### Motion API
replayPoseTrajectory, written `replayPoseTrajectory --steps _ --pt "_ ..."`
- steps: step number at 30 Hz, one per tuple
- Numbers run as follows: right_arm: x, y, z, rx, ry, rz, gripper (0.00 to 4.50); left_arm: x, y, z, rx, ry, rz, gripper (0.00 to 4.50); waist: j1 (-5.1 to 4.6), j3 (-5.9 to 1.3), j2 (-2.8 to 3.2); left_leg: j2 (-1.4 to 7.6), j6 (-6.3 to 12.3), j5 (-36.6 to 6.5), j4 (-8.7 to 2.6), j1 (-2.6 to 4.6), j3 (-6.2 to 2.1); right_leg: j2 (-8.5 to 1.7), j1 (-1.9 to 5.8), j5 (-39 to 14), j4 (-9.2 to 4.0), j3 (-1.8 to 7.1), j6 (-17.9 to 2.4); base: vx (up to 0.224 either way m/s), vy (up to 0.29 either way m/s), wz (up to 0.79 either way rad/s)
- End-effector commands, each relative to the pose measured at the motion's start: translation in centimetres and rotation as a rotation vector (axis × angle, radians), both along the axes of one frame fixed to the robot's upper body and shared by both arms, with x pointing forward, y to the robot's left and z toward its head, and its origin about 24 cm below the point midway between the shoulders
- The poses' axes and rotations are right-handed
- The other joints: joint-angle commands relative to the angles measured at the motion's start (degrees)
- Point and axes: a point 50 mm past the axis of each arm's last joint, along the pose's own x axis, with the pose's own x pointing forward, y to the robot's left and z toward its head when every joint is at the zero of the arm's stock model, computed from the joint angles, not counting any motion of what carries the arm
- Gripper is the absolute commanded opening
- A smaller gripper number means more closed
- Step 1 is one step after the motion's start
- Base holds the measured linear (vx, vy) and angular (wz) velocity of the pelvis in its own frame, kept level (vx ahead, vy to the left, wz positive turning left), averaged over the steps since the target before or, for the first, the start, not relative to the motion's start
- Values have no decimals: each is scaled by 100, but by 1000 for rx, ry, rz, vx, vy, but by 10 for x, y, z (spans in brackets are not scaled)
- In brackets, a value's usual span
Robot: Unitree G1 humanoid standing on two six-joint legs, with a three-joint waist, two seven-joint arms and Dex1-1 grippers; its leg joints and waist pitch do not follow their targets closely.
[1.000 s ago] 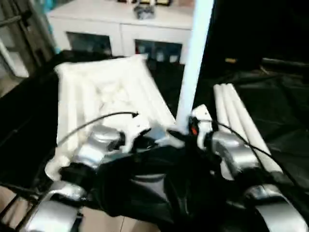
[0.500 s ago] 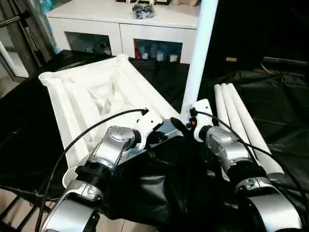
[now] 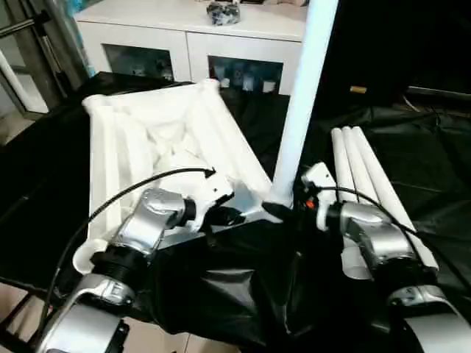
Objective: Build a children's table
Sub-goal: Rotate leg to tighten
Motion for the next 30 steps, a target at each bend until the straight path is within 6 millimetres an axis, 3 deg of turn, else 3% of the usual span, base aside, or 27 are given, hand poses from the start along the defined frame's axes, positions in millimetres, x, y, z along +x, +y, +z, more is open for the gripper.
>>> replayPoseTrajectory --steps 1,11,13,15,17,18,20,22,28,30 --pt "-20 36 -11 29 78 261 335 5 -9 5 2 -25 -30 0 31 -259 -30 191 521 -700 -319 -37 -7 -450 335 -836 -391 269 -1283 0 0 0" --pt "-19 40 -12 29 83 234 285 3 -6 3 5 -11 -73 0 82 -265 -32 199 389 -713 -329 -24 -9 -464 331 -829 -384 275 -1276 0 0 0" --pt "-13 40 -15 -3 67 151 283 2 -9 1 0 -15 -69 0 79 -261 -36 195 374 -714 -332 -31 -11 -470 332 -891 -387 276 -1256 0 0 0" --pt "-7 38 -19 -49 65 57 281 3 -12 1 -9 -21 -38 0 54 -238 -40 184 327 -839 -347 -26 -14 -471 320 -1182 -424 273 -1186 0 0 0" --pt "-3 36 -21 -76 66 8 281 4 -14 1 -15 -23 -17 0 -18 -210 -38 174 184 -1082 -380 -14 -35 -488 307 -1817 -486 273 -1059 0 0 0" --pt "4 33 -24 -119 65 -105 281 5 -20 1 -19 -36 24 0 -53 -196 -28 168 127 -1214 -385 10 -41 -490 279 -2122 -529 275 -991 0 0 0" --pt "11 33 -26 -128 82 -219 280 7 -29 1 -33 -48 77 0 -99 -193 -31 165 82 -1284 -393 7 -53 -489 283 -2315 -545 278 -926 0 0 0" --pt "13 36 -27 -123 95 -268 279 8 -36 1 -52 -52 112 0 -104 -204 -33 164 89 -1291 -382 29 -49 -482 270 -2281 -553 285 -918 0 0 0" --pt "18 54 -31 -127 104 -405 279 3 -68 3 -109 -51 143 0 -104 -228 -38 168 195 -1046 -369 7 -32 -478 285 -1694 -491 298 -1059 0 0 0" --pt "18 61 -31 -87 118 -402 349 1 -73 5 -121 -52 126 0 -107 -232 -35 162 229 -1044 -365 -4 -29 -474 288 -1658 -489 290 -1082 0 0 0"
